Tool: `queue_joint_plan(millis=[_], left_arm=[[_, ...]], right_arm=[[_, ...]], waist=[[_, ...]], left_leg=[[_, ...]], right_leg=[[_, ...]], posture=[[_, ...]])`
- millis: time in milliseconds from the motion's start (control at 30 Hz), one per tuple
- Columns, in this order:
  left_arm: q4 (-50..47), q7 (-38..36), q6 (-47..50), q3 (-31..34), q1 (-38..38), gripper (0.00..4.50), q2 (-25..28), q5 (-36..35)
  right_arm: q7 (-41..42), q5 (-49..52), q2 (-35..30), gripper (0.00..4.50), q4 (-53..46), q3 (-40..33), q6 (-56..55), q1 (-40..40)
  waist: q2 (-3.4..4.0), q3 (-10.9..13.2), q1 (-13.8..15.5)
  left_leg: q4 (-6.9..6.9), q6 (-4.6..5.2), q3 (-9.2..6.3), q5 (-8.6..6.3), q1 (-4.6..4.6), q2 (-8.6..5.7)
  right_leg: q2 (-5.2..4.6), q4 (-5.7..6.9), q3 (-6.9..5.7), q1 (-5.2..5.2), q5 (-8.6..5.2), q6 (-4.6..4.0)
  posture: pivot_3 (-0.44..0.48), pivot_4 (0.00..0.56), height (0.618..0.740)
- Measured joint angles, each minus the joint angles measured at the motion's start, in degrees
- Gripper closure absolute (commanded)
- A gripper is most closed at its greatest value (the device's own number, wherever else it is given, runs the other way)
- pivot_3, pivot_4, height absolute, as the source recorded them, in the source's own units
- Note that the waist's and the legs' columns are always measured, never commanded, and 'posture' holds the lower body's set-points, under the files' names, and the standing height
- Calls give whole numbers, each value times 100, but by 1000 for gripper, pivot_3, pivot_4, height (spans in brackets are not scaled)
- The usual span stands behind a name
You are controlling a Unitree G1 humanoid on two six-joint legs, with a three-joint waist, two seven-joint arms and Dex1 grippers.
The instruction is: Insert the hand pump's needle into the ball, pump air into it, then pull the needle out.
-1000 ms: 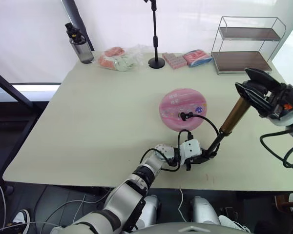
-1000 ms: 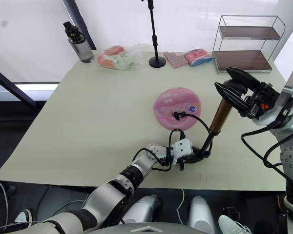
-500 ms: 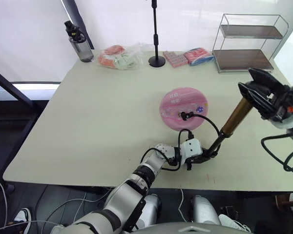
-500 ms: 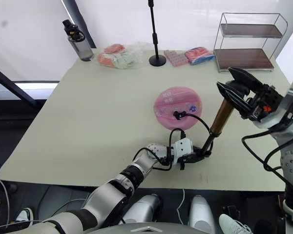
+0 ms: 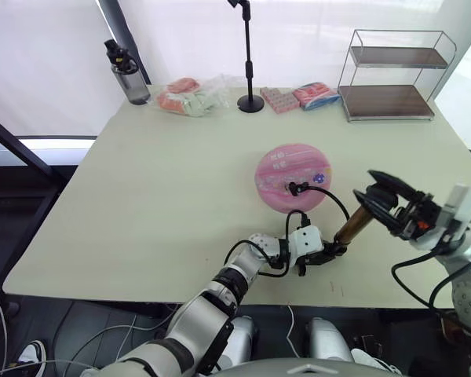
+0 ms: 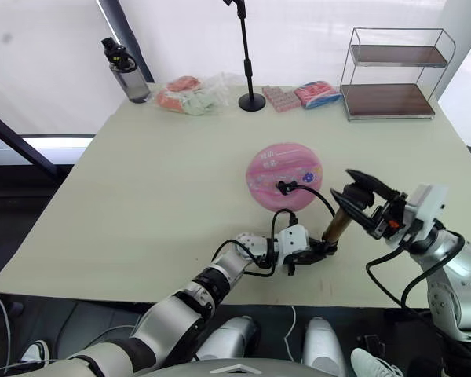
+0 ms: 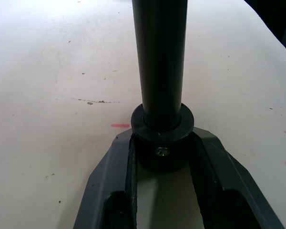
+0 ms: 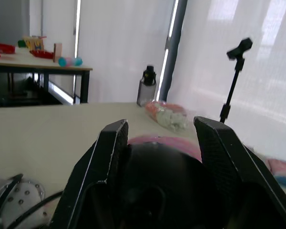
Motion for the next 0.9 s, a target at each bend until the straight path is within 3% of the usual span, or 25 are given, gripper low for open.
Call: queue_joint_plan(millis=[67,500,900], left_arm=[[12,20,4,0,21,3411,1,0],[23,14,20,-1,20,3411,-1,0],[18,-31,19,13,-27,3411,-3,-48]], right_arm=[[-74,-118,-81,2586,0,94,153,55],[-341,-498,-296,2586,-121,384,765,87],[-147,-70,282,2586,260,146,418,-512]], waist=[[-10,4,2],[-23,-2,4],[5,44,2]], left_leg=[[-14,1,2,-2,39,3],[-17,1,-1,-2,44,7],[-15,1,2,-1,40,7]], right_leg=[[0,-8,0,37,-17,23],[2,-8,-2,41,-22,26],[-1,-8,-1,37,-20,26]], posture=[[0,150,736],[0,150,736],[0,150,736]])
